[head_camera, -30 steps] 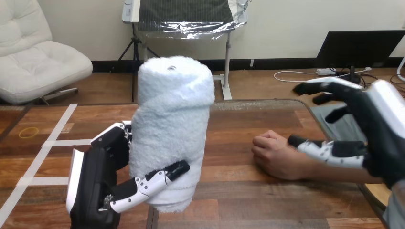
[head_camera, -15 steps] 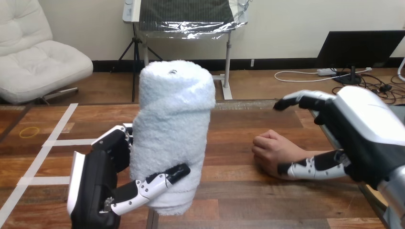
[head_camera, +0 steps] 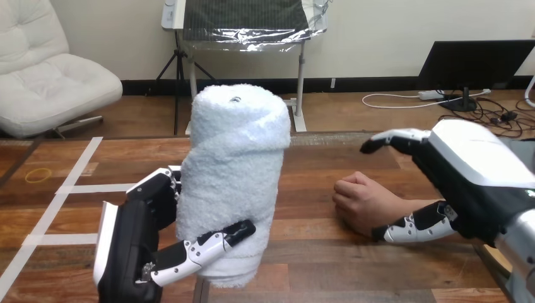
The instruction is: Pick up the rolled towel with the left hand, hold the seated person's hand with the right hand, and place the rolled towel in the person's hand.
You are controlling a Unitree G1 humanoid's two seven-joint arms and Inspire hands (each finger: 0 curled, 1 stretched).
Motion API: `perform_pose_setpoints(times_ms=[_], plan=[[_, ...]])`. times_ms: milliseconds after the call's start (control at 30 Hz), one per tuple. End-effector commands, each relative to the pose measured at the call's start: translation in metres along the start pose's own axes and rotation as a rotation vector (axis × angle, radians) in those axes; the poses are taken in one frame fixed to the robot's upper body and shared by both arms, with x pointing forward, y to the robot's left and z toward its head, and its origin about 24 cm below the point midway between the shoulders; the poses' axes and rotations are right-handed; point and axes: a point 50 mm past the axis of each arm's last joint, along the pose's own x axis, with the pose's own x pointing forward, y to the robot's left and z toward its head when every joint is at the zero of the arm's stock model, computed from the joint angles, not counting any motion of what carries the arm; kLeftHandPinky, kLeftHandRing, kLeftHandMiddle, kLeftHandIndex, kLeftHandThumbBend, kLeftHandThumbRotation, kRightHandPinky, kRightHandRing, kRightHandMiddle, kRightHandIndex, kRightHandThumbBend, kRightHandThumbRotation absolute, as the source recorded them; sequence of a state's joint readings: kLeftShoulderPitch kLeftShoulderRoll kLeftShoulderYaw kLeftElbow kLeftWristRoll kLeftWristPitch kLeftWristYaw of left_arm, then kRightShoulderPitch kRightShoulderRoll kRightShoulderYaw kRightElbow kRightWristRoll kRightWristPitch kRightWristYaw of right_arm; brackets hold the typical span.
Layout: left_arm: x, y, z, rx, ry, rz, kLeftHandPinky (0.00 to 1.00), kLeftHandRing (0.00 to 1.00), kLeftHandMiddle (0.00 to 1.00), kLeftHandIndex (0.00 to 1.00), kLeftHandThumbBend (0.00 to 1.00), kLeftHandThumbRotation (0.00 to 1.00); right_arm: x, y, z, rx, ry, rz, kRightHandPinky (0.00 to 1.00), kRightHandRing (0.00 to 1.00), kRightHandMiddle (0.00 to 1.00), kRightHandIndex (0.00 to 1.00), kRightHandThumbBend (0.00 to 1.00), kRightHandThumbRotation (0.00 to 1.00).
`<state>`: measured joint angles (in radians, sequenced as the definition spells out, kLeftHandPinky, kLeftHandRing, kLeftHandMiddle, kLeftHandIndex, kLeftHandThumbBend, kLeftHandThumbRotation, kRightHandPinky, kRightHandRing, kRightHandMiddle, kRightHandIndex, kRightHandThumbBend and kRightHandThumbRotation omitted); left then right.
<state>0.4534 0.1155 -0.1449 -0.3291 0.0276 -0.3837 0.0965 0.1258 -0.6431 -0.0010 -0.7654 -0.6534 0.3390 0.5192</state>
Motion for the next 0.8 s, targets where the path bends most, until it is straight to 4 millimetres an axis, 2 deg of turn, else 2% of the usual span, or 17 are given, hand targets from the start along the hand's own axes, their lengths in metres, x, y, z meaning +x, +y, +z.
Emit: perform_pose_setpoints(times_ms=[0, 767], plan=[[0.0095, -0.0051, 0.0126, -0.04, -0.099, 0.017, 0.35, 0.36, 0.41, 0.51, 0.63, 0.05, 0.0069, -0.0143, 0.0024, -0.092, -0.02, -0.025, 0.77, 0.89, 0.87, 0.81, 0.86, 0.0], [0.0147, 0.0021, 0.016, -0.037, -0.119, -0.021, 0.33, 0.37, 0.43, 0.52, 0.62, 0.07, 0.015, -0.0177, -0.0023, -0.189, 0.024, 0.052, 0.8, 0.9, 0.88, 0.83, 0.89, 0.0]])
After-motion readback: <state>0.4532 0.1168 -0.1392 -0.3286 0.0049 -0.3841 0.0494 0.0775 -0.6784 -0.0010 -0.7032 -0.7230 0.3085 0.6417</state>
